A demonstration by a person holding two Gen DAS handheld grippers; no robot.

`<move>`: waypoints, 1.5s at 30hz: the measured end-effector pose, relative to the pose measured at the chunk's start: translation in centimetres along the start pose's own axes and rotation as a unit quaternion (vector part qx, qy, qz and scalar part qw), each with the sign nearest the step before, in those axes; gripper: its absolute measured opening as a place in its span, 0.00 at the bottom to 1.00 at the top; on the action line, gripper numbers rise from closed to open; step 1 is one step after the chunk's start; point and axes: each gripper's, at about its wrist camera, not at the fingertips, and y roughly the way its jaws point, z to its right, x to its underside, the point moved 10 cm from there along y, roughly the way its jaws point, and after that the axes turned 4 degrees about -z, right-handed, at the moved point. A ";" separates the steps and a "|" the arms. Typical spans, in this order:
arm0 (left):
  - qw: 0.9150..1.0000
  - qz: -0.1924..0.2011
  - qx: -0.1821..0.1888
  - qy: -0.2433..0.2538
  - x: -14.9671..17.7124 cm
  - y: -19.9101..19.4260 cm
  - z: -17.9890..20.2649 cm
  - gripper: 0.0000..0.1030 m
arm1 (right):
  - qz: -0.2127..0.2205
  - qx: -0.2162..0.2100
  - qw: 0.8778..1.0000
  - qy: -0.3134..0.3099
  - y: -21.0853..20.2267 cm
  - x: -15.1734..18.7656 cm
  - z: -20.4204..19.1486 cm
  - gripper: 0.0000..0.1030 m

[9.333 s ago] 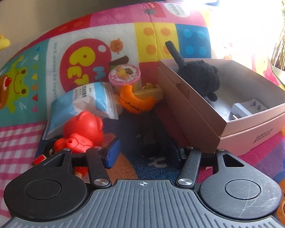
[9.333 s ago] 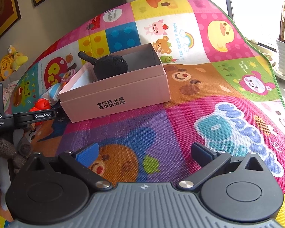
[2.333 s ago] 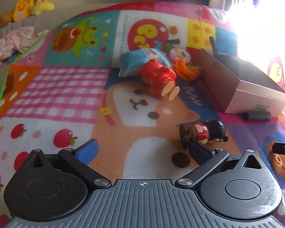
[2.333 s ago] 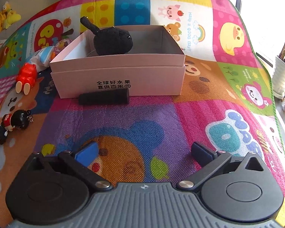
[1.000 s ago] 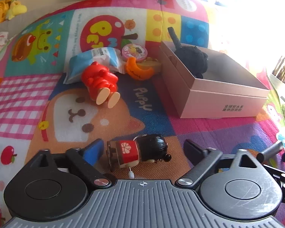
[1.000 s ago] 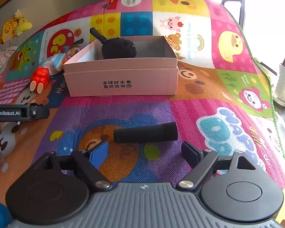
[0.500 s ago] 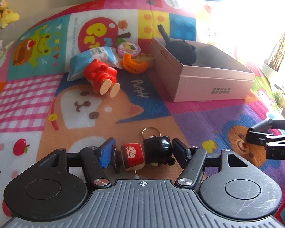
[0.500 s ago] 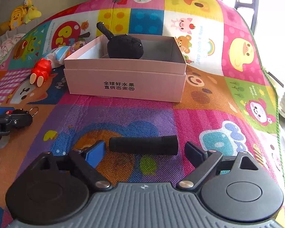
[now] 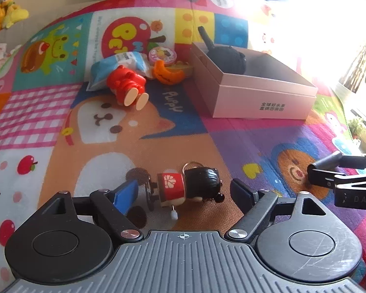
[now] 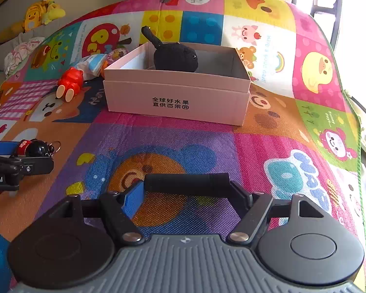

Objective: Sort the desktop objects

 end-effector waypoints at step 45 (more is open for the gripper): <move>0.995 0.079 -0.042 -0.033 -5.5 2.7 -5.7 1.00 | 0.092 0.047 0.995 0.003 4.9 -19.5 4.6 0.83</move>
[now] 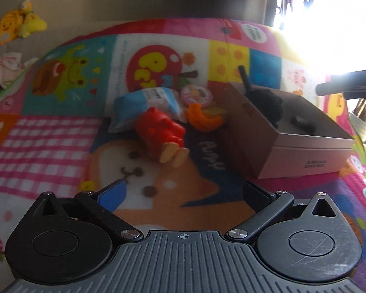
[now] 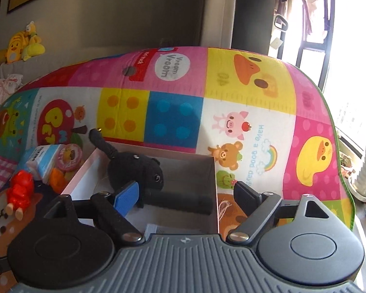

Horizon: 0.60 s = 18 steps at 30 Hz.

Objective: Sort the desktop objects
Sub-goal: 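Carry the doll into the pink box with left while right drops the foam tube in, then move the right gripper to the red toy figure and grasp it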

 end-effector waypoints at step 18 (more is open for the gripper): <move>0.965 0.039 -0.110 -0.234 0.0 -0.6 -12.3 1.00 | -0.028 -0.145 0.981 -0.126 -2.6 2.9 -19.8 0.74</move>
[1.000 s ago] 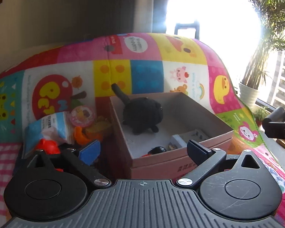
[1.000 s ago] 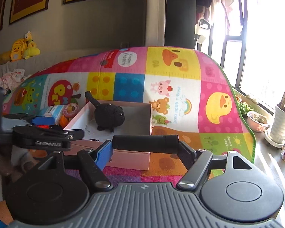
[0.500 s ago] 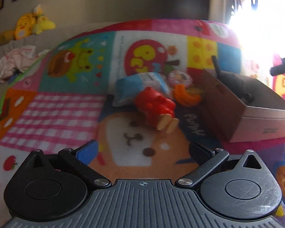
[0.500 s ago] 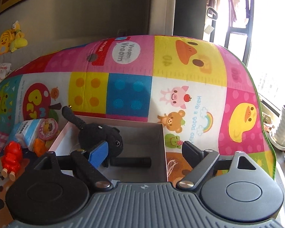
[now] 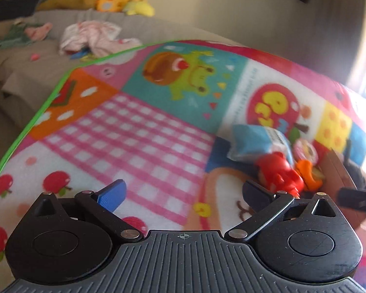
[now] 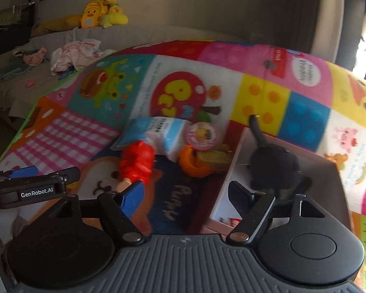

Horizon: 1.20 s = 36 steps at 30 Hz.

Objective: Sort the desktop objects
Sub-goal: 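Move the right gripper to the red toy figure and grasp it, then hold the red figure with right while left grasps the orange cup-shaped toy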

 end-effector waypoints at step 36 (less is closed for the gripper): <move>0.971 0.018 0.090 0.221 1.7 -0.3 9.7 1.00 | 0.021 0.138 0.972 0.187 -8.7 15.6 13.5 0.77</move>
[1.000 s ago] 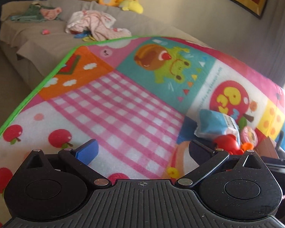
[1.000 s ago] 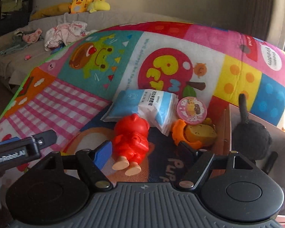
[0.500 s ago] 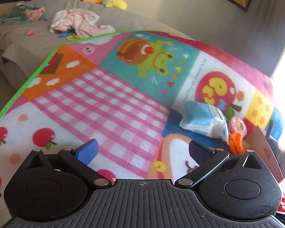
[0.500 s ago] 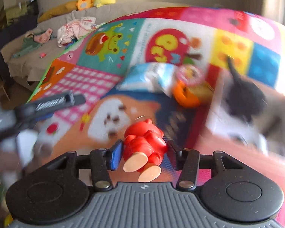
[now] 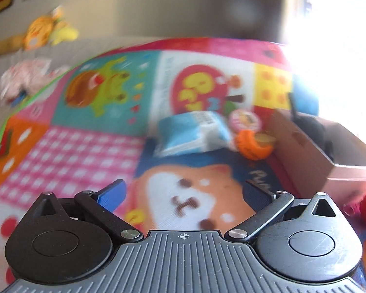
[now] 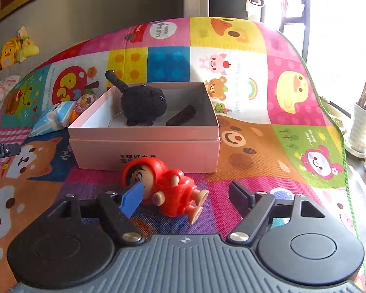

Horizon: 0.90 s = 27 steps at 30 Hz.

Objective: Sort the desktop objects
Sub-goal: 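Hold the red figure with right while left grasps the orange cup-shaped toy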

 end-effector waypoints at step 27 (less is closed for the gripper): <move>0.988 -0.030 0.056 0.142 -3.4 5.9 6.7 0.35 | 0.006 -0.013 0.996 0.085 0.6 1.1 2.2 1.00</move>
